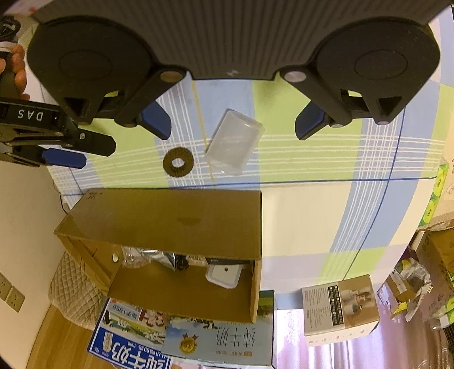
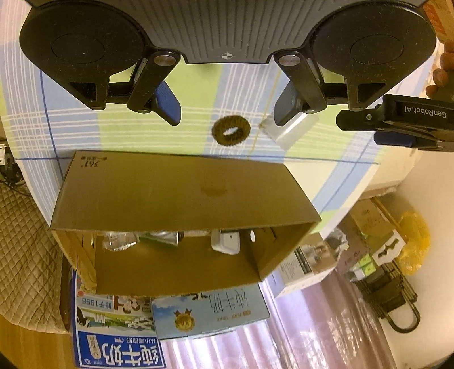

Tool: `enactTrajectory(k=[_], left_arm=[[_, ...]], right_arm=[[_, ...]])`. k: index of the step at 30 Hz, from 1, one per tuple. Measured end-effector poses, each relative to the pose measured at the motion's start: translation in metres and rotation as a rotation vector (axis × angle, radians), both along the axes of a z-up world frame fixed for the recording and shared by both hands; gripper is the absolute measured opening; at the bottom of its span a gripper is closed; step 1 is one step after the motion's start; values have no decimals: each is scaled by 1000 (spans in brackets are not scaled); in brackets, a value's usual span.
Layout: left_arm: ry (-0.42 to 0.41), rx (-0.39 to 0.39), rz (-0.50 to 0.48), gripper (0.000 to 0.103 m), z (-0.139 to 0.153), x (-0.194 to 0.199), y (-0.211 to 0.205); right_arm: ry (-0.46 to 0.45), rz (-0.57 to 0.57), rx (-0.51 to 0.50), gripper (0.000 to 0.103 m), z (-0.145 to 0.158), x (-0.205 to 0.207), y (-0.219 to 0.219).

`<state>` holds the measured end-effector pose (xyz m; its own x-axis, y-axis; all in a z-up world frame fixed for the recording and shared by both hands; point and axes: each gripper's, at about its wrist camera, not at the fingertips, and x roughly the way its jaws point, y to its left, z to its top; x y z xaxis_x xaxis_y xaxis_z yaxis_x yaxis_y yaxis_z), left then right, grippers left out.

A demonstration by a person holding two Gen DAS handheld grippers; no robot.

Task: Organize objects
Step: 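Withdraw both open tools from the box back over the table, then lower the left tool onto the clear plastic cup and grasp it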

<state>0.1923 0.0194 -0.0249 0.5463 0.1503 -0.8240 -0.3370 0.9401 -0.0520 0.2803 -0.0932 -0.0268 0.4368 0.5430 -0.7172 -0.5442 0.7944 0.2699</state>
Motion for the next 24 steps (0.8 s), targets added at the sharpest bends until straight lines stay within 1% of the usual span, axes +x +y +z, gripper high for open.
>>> enactTrajectory(k=[4, 7, 19, 21, 24], left_arm=[[23, 4, -19, 91, -12, 4, -1], [36, -2, -34, 87, -21, 8, 0], [90, 2, -71, 85, -48, 34, 5], [95, 7, -84, 81, -52, 39, 5], [102, 9, -103, 80, -59, 48, 8]], right_arm=[[31, -7, -21, 70, -11, 3, 0], [47, -11, -25, 70, -16, 5, -1], [90, -49, -42, 70, -31, 19, -3], [97, -56, -44, 70, -33, 23, -4], [106, -63, -47, 70, -36, 26, -5]])
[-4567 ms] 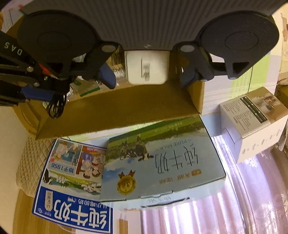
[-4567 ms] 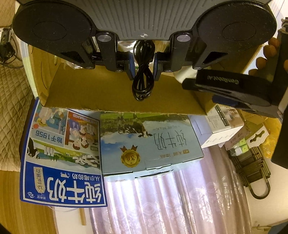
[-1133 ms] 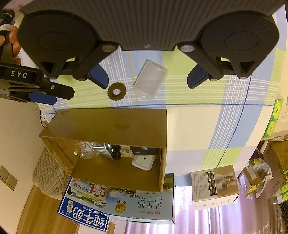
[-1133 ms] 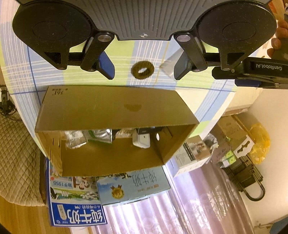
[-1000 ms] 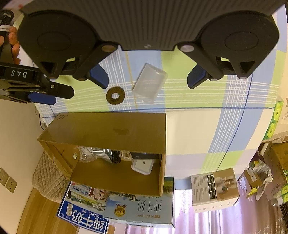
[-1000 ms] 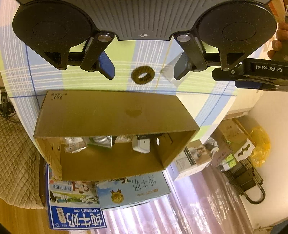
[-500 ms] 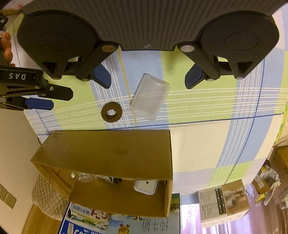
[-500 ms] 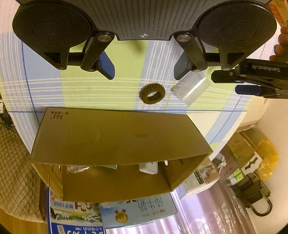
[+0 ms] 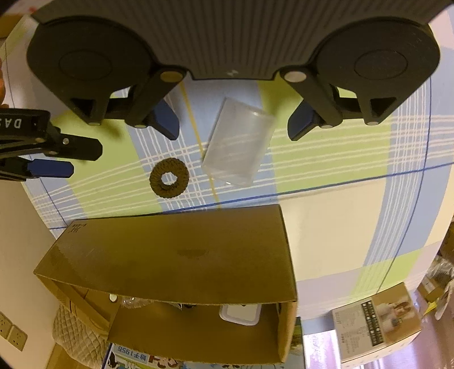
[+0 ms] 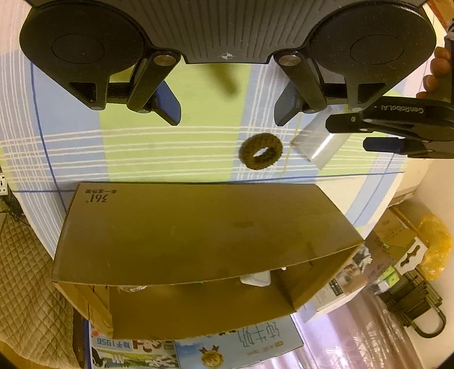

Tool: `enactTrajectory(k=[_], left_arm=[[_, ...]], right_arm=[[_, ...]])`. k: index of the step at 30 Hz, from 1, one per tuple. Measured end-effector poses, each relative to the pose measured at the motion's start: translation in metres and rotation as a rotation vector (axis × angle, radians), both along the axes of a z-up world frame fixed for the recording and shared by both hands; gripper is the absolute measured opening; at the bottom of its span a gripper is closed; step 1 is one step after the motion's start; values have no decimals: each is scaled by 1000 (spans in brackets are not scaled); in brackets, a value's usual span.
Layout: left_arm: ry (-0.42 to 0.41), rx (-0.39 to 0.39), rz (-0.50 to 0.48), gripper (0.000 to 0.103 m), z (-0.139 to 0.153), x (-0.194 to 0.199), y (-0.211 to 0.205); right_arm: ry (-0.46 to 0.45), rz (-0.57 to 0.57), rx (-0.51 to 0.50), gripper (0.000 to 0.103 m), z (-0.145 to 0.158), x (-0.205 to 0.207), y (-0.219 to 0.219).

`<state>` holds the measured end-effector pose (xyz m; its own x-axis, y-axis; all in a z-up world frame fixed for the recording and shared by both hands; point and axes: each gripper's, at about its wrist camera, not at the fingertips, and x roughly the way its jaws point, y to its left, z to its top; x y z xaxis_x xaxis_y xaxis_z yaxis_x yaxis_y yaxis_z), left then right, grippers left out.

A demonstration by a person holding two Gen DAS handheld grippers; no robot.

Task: Organize objects
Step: 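Lower the left tool onto the clear plastic cup and grasp it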

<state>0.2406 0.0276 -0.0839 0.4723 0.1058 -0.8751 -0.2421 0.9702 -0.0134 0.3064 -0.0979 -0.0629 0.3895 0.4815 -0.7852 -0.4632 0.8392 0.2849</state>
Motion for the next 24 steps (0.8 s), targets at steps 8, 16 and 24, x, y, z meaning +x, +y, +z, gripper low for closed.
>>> enactTrajectory(k=[8, 16, 24], left_arm=[[27, 4, -39, 71, -17, 23, 7], [43, -7, -50, 52, -28, 31, 12], [41, 4, 17, 52, -26, 19, 27]], right_arm=[[15, -4, -2, 70, -6, 7, 0], [-11, 53, -6, 70, -8, 11, 15], [-75, 173, -49, 70, -17, 14, 48]])
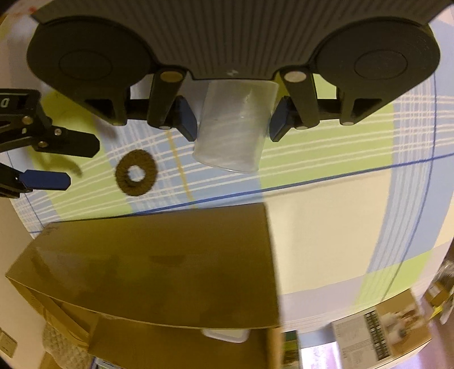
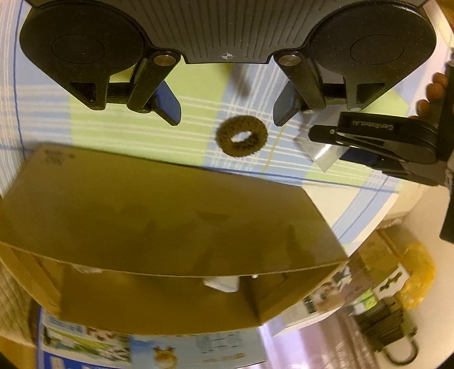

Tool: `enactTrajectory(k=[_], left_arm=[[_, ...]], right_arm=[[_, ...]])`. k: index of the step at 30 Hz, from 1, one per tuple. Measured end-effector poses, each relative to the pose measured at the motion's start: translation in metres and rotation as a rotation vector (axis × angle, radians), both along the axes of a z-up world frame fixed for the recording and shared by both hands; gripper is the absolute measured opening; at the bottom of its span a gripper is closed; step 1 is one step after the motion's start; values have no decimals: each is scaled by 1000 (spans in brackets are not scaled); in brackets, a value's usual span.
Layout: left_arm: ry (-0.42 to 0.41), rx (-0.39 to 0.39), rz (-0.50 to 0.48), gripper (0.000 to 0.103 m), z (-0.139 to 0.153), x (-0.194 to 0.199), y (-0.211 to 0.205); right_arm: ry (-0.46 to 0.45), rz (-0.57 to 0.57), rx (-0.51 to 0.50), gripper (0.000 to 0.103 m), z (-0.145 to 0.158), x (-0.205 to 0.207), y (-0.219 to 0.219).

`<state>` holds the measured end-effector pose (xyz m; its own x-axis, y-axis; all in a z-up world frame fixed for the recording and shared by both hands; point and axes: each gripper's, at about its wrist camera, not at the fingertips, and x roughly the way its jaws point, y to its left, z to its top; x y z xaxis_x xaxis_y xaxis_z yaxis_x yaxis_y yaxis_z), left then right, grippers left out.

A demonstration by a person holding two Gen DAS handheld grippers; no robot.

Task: Organize objects
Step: 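Lower the left tool onto the clear plastic cup and grasp it, then grasp the brown knitted hair tie with the right tool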

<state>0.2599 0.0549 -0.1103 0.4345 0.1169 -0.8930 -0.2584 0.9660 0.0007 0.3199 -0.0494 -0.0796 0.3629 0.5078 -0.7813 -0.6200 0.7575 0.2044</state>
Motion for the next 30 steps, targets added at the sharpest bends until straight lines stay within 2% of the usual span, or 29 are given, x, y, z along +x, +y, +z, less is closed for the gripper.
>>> enactTrajectory(k=[10, 12, 14, 17, 19, 20, 30], left_arm=[[7, 3, 100, 52, 4, -21, 23], [7, 4, 111, 52, 5, -23, 26], [6, 1, 118, 52, 7, -26, 26], [7, 1, 122, 52, 7, -28, 28], [7, 0, 121, 52, 7, -29, 26], [7, 0, 119, 52, 8, -29, 25], [-2, -7, 86, 51, 12, -30, 10]], right_arm=[[-97, 112, -95, 68, -23, 1, 35], [-116, 131, -115, 60, -27, 1, 40], [-112, 148, -128, 48, -31, 4, 43], [-126, 152, -130, 40, -33, 5, 44], [-124, 151, -130, 21, -32, 5, 43], [-117, 153, -129, 17, -31, 6, 42], [-53, 104, -64, 15, -14, -1, 19]])
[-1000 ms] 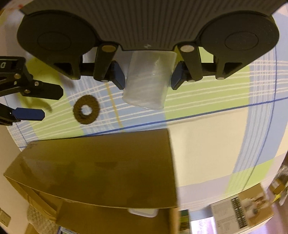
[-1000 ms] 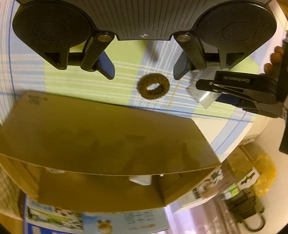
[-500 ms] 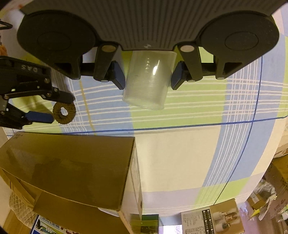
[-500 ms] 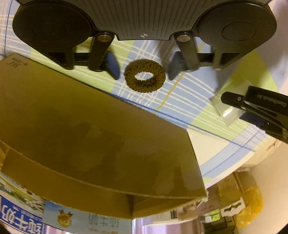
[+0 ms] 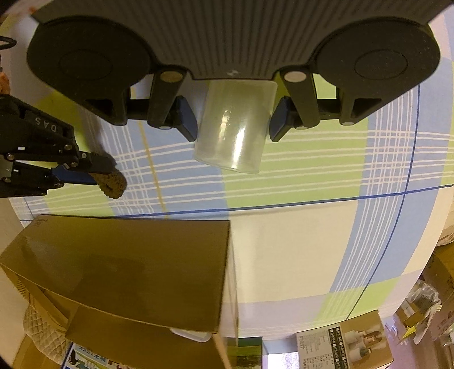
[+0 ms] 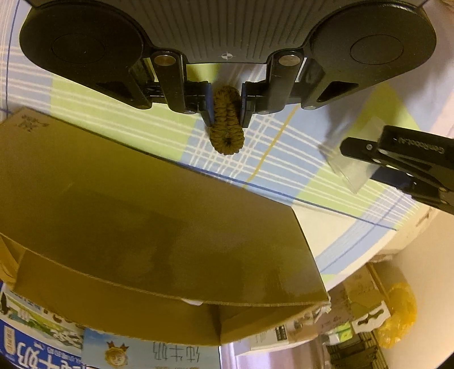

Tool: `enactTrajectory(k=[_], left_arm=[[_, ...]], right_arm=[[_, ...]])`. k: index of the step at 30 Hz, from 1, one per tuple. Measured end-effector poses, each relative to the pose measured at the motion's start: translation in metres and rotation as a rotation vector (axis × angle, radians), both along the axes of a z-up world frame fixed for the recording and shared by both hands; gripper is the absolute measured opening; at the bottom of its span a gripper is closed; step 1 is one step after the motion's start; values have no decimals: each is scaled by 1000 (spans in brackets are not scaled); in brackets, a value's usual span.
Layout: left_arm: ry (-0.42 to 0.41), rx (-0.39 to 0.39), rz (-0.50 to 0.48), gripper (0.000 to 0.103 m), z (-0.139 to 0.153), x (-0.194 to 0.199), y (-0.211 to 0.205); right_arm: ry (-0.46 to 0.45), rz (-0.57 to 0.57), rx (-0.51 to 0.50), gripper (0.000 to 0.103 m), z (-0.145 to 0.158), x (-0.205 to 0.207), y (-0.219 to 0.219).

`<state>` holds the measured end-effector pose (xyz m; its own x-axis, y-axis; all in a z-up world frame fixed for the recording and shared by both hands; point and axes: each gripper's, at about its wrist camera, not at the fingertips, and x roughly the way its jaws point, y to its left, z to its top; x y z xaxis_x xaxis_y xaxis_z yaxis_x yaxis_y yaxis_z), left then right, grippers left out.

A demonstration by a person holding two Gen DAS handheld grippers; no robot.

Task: Organize objects
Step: 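Grasp the brown knitted hair tie with the right tool, then carry the cup with the left tool while the right carries the hair tie to the box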

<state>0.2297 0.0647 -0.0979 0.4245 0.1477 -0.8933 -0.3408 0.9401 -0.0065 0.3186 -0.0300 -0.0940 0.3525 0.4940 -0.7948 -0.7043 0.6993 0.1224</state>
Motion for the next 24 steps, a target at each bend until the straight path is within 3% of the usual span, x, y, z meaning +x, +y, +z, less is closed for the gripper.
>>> enactTrajectory(k=[8, 13, 24], left_arm=[[-28, -1, -26, 51, 16, -6, -13], [-68, 3, -41, 44, 35, -11, -22], [-164, 20, -92, 43, 70, -10, -42]], right_arm=[[10, -45, 70, 15, 28, -12, -27], [6, -72, 104, 15, 43, -18, -43], [-38, -125, 149, 15, 70, -24, -72]])
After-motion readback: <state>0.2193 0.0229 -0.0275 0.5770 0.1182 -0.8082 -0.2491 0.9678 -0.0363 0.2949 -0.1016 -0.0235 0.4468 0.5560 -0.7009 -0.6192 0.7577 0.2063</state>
